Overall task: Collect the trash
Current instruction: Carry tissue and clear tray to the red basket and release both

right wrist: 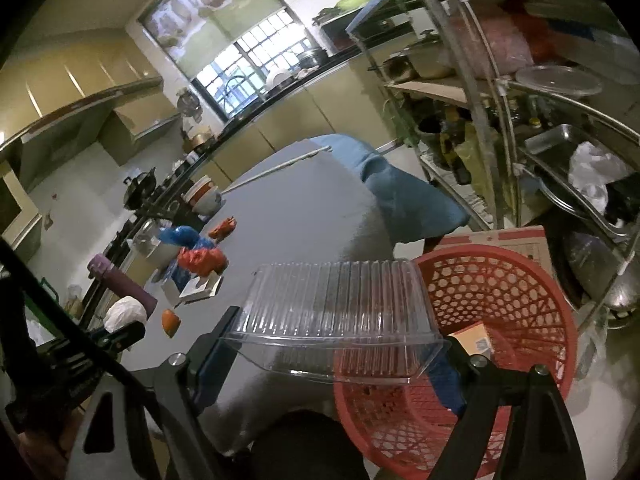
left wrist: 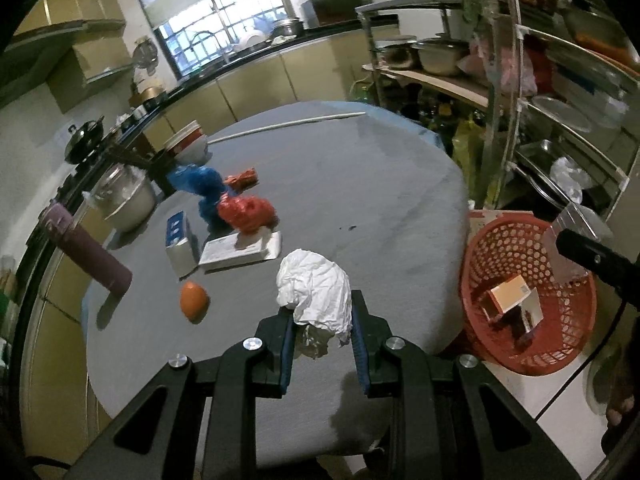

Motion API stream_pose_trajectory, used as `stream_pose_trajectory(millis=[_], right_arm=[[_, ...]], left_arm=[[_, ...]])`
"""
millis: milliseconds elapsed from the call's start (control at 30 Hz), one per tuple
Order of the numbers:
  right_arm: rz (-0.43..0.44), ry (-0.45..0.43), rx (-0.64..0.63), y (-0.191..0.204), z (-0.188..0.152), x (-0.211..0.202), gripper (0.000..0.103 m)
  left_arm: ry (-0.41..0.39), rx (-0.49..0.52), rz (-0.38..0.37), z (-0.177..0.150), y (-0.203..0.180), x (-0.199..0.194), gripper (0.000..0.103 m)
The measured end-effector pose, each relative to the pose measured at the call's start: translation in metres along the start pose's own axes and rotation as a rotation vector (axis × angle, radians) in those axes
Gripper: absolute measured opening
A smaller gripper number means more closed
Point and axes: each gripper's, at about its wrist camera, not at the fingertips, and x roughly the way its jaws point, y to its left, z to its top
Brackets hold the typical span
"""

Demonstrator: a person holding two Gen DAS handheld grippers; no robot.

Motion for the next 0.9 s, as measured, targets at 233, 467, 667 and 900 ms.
stream_pose_trajectory(millis=[233, 467, 667, 900], right_arm=[[0.008, -0.023, 0.099, -0.033, 0.005, -0.014, 0.086], [0.064, -0.007, 0.256, -0.077, 0.002, -0.023, 0.088], [0.091, 0.017, 0.356, -0.104, -0.006, -0.021, 0.090], [0.128, 0.002, 0.395, -0.111, -0.007, -0.022, 0.095]], left_arm=[[0.024, 0.012, -0.220, 0.014, -0.032, 0.009, 0.027], [0.060, 0.046, -0.478, 0.024, -0.082, 0.027, 0.028], [0.087, 0.104, -0.606, 0.033, -0.123, 0.042, 0.057], [0.076, 0.107, -0.578, 0.031, -0.117, 0.045, 0.063]])
